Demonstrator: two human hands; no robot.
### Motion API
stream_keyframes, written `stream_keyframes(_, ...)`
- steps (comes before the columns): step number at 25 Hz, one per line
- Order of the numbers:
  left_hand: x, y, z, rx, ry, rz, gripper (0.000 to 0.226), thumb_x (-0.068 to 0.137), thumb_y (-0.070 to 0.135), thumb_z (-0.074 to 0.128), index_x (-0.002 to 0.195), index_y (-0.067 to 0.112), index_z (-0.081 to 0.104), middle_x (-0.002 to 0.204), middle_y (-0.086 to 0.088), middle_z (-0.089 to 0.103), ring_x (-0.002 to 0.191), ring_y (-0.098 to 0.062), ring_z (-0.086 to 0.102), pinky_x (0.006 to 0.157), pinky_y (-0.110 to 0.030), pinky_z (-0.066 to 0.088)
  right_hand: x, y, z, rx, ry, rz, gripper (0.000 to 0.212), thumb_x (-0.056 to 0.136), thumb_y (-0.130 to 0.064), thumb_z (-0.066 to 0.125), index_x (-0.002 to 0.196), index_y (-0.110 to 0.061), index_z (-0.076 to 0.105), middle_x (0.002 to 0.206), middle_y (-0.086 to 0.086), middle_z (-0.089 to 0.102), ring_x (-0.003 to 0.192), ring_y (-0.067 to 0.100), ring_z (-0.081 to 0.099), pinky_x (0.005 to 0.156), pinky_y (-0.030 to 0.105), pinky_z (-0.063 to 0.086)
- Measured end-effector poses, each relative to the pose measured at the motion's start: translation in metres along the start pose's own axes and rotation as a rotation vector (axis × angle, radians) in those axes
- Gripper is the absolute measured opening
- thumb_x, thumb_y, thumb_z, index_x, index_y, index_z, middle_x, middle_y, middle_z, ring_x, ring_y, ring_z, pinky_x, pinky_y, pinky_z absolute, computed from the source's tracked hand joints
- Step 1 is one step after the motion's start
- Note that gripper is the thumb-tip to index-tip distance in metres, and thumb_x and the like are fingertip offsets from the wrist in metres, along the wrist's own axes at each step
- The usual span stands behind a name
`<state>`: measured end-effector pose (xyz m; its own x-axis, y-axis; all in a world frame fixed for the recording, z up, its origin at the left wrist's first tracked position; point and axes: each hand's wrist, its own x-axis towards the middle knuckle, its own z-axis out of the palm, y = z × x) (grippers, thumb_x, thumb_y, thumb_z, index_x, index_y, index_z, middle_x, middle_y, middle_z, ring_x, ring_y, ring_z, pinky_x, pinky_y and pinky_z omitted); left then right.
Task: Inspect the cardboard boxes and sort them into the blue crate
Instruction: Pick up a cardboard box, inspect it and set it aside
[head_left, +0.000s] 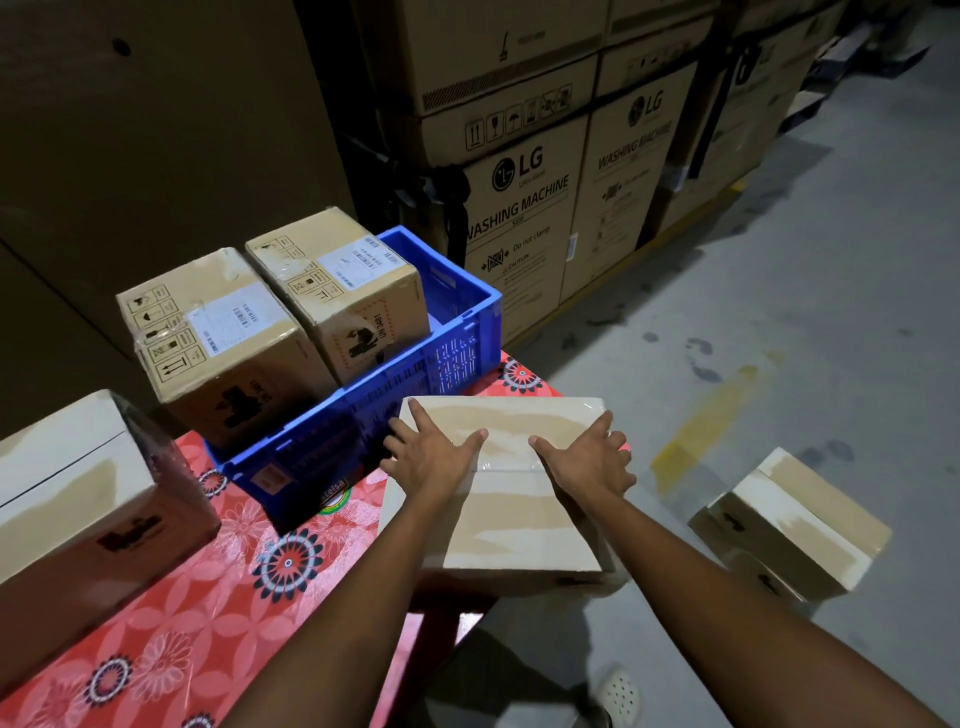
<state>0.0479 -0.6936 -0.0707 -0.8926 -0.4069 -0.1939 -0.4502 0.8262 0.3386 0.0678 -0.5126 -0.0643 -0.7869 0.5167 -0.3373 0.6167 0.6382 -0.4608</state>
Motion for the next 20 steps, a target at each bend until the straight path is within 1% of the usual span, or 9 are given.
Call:
stream_keyframes(3, 0.003, 0.003, 0.005, 0.037, 0.019, 0.003, 0.115, 0.076, 0.084, 0.057, 0.161, 0.024, 0.008, 0.157, -0.019, 0.026, 0.137, -0.041, 0.034, 0.106, -0.053, 0.033, 0.006, -0.002, 0.001, -0.037, -0.016, -0.005, 0.124, 0.075, -0.073, 0.073, 0.161, -0.014, 0.005, 0.159, 0.018, 0.03, 0.145, 0.04, 0.033, 0.108, 0.058, 0.038)
stream_keyframes(7, 0.003, 0.005, 0.005, 0.059, 0.018, 0.001, 0.111, 0.078, 0.085, 0.052, 0.161, 0.026, 0.008, 0.159, -0.02, 0.024, 0.139, -0.041, 0.033, 0.108, -0.054, 0.033, 0.016, -0.007, -0.008, -0.021, -0.097, 0.006, 0.128, 0.074, -0.07, 0.077, 0.161, -0.015, 0.002, 0.161, 0.016, 0.027, 0.145, 0.041, 0.034, 0.109, 0.059, 0.04)
stream_keyframes(10, -0.006, 0.0, 0.007, 0.052, 0.066, 0.036, 0.102, 0.081, 0.084, 0.047, 0.159, 0.026, 0.016, 0.157, -0.019, 0.026, 0.136, -0.041, 0.034, 0.108, -0.054, 0.032, 0.019, 0.0, -0.008, 0.038, -0.104, -0.018, 0.122, 0.077, -0.07, 0.074, 0.161, -0.016, 0.004, 0.16, 0.016, 0.03, 0.144, 0.041, 0.036, 0.108, 0.058, 0.041)
stream_keyframes(11, -0.007, -0.001, 0.005, 0.012, 0.074, 0.039, 0.1, 0.082, 0.083, 0.048, 0.159, 0.026, 0.018, 0.155, -0.019, 0.028, 0.135, -0.04, 0.035, 0.108, -0.054, 0.032, 0.019, 0.004, -0.009, 0.087, -0.099, -0.021, 0.117, 0.08, -0.069, 0.071, 0.162, -0.016, 0.006, 0.159, 0.016, 0.032, 0.143, 0.041, 0.037, 0.109, 0.057, 0.041)
stream_keyframes(13, -0.006, 0.001, -0.004, -0.149, 0.047, 0.008, 0.098, 0.083, 0.079, 0.053, 0.159, 0.025, 0.02, 0.152, -0.019, 0.033, 0.135, -0.04, 0.035, 0.107, -0.054, 0.032, 0.019, 0.008, -0.015, 0.197, -0.086, 0.001, 0.106, 0.087, -0.069, 0.064, 0.162, -0.015, 0.011, 0.157, 0.018, 0.036, 0.141, 0.042, 0.04, 0.11, 0.055, 0.041)
stream_keyframes(15, -0.007, 0.006, -0.016, -0.3, 0.012, -0.017, 0.101, 0.084, 0.075, 0.059, 0.161, 0.025, 0.016, 0.151, -0.02, 0.032, 0.136, -0.041, 0.033, 0.106, -0.053, 0.031, 0.013, 0.012, -0.023, 0.256, -0.042, 0.032, 0.102, 0.089, -0.072, 0.057, 0.161, -0.015, 0.014, 0.157, 0.021, 0.036, 0.139, 0.044, 0.042, 0.11, 0.056, 0.041)
stream_keyframes(17, -0.014, 0.012, -0.028, -0.399, 0.023, 0.001, 0.102, 0.084, 0.072, 0.061, 0.162, 0.025, 0.015, 0.149, -0.019, 0.03, 0.136, -0.04, 0.032, 0.106, -0.053, 0.032, 0.003, 0.014, -0.036, 0.299, 0.028, 0.043, 0.099, 0.09, -0.073, 0.053, 0.162, -0.017, 0.014, 0.157, 0.022, 0.033, 0.137, 0.047, 0.043, 0.109, 0.056, 0.041)
stream_keyframes(20, -0.027, 0.014, -0.039, -0.557, 0.067, 0.061, 0.096, 0.086, 0.069, 0.061, 0.161, 0.027, 0.019, 0.141, -0.014, 0.029, 0.13, -0.036, 0.032, 0.101, -0.045, 0.036, -0.016, 0.015, -0.061, 0.42, 0.14, 0.022, 0.091, 0.093, -0.07, 0.052, 0.161, -0.018, 0.019, 0.157, 0.022, 0.03, 0.135, 0.046, 0.044, 0.107, 0.054, 0.041)
